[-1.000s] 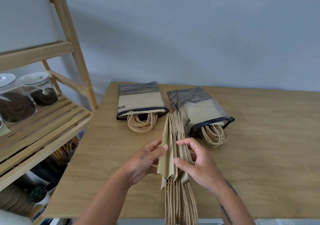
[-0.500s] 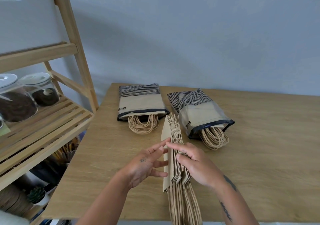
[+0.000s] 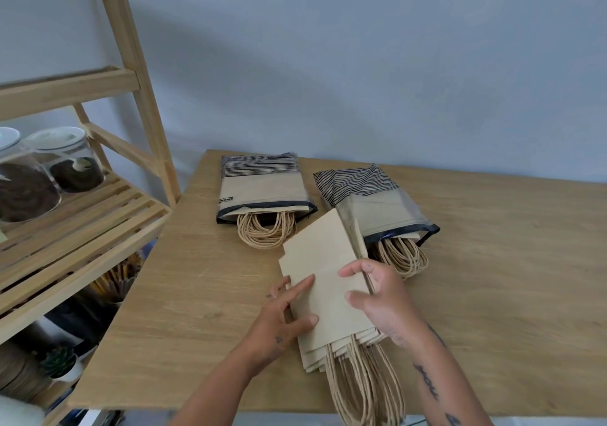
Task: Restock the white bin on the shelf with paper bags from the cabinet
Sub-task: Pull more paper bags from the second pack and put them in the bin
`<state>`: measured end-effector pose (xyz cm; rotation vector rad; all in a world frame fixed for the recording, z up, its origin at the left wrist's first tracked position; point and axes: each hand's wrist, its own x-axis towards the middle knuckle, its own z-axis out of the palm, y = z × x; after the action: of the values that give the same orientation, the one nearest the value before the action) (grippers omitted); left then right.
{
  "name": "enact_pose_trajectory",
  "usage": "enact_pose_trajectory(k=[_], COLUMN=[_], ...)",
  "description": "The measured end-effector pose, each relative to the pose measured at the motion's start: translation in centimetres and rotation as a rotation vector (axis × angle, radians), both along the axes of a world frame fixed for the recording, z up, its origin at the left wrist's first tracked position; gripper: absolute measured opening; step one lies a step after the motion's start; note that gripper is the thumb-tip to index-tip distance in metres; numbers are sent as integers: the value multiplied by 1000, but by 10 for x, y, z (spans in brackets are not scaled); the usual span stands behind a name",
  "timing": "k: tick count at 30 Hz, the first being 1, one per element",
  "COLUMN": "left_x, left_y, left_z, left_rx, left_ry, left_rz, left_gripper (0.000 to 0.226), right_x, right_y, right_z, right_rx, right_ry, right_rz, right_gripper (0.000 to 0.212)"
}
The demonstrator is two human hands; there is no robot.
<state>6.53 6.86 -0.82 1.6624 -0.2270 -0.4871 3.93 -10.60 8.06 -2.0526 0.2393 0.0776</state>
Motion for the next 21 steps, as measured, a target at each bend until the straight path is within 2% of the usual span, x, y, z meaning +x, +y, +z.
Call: enact_pose_trajectory(k=[3,6,8,11,14,17,21], left_x=[-1,-1,-2,-4,-3,-5,-8], left_y=[2,2,2,1,6,10,16], left_z=[2,-4,-3,2,9,24,41], left_rx=[-31,-127,-221,-222,-157,-187,-236], left_ry=[-4,63,131,144,118,68,35], left_rz=[70,126,136,181,268,297,340], left_gripper=[73,109,118,106,94,84,77], right_x=[3,6,6,8,12,18,30], right_y=[-5,-8,-7,-4,-4,-3,5], right_z=[-3,-14,-24,-33,-40,-43,-40], right_rx=[194,259,276,341,519,626,754], right_ry=[-24,42,88,93,99,78,57], right_rz=[-25,20,65,78,63,90,171], right_gripper=[35,36,36,38,41,42,70])
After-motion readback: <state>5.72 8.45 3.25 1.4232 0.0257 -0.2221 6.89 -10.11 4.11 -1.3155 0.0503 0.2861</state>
